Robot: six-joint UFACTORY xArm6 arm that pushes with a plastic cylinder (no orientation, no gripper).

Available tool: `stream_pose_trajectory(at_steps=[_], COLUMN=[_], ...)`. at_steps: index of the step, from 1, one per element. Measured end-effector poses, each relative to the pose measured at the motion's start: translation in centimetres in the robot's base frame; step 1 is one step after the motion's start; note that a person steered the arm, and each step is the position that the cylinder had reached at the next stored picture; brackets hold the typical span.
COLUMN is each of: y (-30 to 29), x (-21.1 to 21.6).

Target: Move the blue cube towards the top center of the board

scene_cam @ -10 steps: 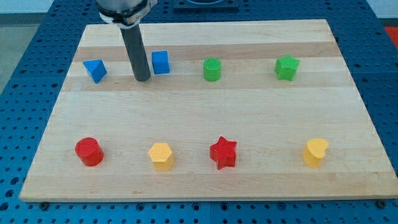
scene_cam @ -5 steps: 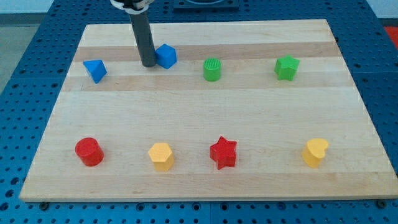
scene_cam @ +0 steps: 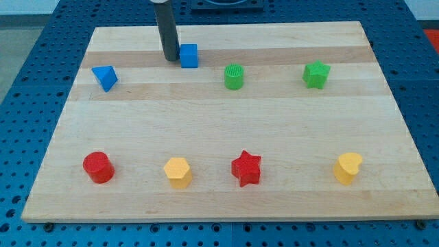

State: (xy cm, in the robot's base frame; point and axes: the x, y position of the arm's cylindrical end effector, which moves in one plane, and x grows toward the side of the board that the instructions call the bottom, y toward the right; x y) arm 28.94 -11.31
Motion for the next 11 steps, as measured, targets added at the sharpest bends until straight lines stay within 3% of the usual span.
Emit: stream_pose_trajectory(at_steps=[1,3,6,11], y=[0.2,-2.8,1.5,2.5], x=[0.2,5.3,6.0,-1.4])
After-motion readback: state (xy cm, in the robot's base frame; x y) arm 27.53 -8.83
